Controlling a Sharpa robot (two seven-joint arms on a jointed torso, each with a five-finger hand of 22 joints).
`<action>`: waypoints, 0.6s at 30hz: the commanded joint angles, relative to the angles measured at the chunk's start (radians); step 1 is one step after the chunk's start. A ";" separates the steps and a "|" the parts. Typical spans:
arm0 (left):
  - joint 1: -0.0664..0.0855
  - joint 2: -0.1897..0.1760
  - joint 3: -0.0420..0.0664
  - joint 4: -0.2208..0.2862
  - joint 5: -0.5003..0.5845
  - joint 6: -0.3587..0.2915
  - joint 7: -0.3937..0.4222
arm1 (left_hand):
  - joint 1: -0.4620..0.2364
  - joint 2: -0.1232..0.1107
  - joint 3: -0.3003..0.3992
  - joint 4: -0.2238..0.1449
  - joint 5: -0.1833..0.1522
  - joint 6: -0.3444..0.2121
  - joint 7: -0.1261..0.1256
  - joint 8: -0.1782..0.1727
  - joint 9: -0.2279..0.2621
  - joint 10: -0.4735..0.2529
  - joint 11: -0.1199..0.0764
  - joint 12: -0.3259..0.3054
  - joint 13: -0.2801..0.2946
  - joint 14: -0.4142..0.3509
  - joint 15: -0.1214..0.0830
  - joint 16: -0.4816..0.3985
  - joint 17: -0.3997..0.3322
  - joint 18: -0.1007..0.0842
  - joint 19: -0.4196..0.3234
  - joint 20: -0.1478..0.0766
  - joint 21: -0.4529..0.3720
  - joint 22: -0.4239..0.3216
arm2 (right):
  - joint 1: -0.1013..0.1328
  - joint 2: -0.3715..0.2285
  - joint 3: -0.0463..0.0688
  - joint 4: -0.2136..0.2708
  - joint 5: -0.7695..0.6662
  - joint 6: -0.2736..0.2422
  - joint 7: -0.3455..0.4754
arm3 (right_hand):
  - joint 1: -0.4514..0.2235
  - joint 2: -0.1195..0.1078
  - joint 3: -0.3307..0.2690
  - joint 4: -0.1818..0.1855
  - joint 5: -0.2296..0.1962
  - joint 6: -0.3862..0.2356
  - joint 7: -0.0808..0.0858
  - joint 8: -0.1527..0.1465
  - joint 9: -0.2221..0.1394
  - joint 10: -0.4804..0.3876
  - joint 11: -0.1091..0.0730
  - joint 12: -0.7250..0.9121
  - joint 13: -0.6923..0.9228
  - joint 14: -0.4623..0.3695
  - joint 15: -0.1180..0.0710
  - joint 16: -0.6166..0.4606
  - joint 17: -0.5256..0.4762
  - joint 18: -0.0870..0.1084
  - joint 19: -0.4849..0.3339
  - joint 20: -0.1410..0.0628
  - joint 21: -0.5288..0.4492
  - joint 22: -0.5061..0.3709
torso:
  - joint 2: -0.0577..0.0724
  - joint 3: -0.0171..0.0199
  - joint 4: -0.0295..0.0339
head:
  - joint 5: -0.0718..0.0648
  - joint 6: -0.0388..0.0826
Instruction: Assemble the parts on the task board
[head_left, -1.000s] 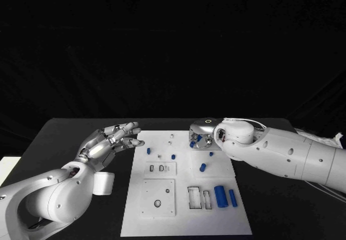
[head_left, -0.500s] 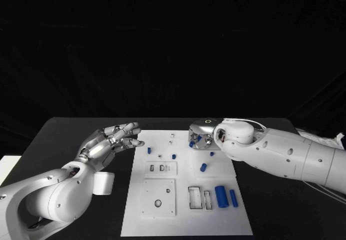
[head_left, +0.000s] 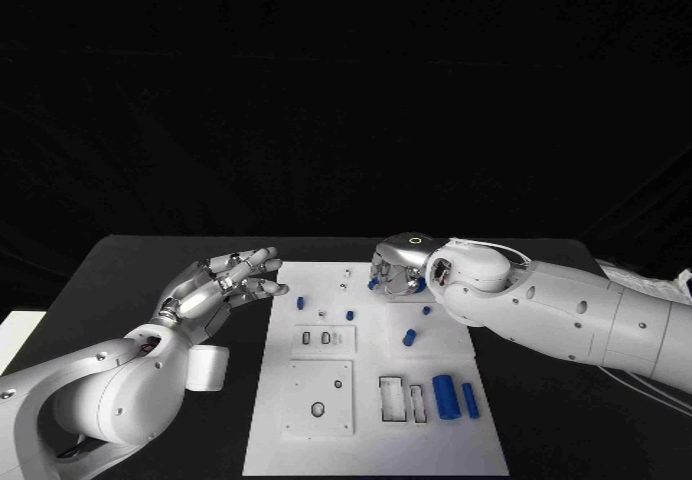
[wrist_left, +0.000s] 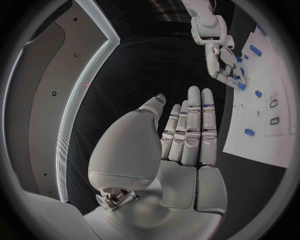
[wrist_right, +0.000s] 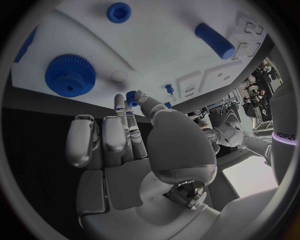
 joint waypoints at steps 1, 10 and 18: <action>0.001 0.001 0.001 -0.001 0.002 0.005 0.002 | 0.004 -0.003 0.001 -0.007 -0.003 -0.007 0.001 -0.005 -0.001 -0.004 0.001 -0.003 -0.001 -0.007 0.003 -0.003 0.001 0.010 -0.002 0.004 -0.003 -0.001 | 0.002 0.010 0.002 -0.001 -0.001 -0.078 -0.022 | -0.002 0.002 0.001 0.006 -0.007 0.006 -0.002 -0.003 0.013 0.006 0.001 -0.004 0.000 0.012 -0.007 0.004 0.003 -0.019 0.001 -0.009 0.007 0.002 | 0.001 -0.0004 0.0003 | 0.001 0.003; 0.001 0.002 0.001 -0.003 0.002 0.004 0.002 | 0.004 -0.003 0.001 -0.007 -0.003 -0.007 0.001 -0.005 -0.001 -0.004 0.001 -0.003 -0.001 -0.007 0.003 -0.003 0.001 0.010 -0.002 0.004 -0.003 -0.001 | 0.011 0.050 0.003 -0.025 -0.018 -0.126 -0.041 | 0.008 -0.001 0.007 0.008 -0.008 0.008 -0.003 -0.004 0.015 0.008 0.000 -0.004 0.000 0.012 -0.008 0.005 0.003 -0.019 0.001 -0.009 0.008 0.003 | 0.003 -0.0010 0.0000 | 0.005 0.008; 0.002 0.006 0.001 -0.003 0.002 0.006 0.000 | 0.004 -0.003 0.001 -0.007 -0.003 -0.007 0.001 -0.005 -0.001 -0.004 0.001 -0.003 -0.001 -0.007 0.003 -0.003 0.001 0.010 -0.002 0.004 -0.003 -0.001 | 0.015 0.096 0.003 -0.081 -0.042 -0.131 -0.046 | 0.013 -0.005 0.011 0.008 -0.007 0.008 -0.003 -0.005 0.016 0.007 0.000 -0.005 0.000 0.012 -0.008 0.005 0.002 -0.020 0.001 -0.010 0.008 0.004 | 0.005 -0.0006 0.0022 | 0.004 0.011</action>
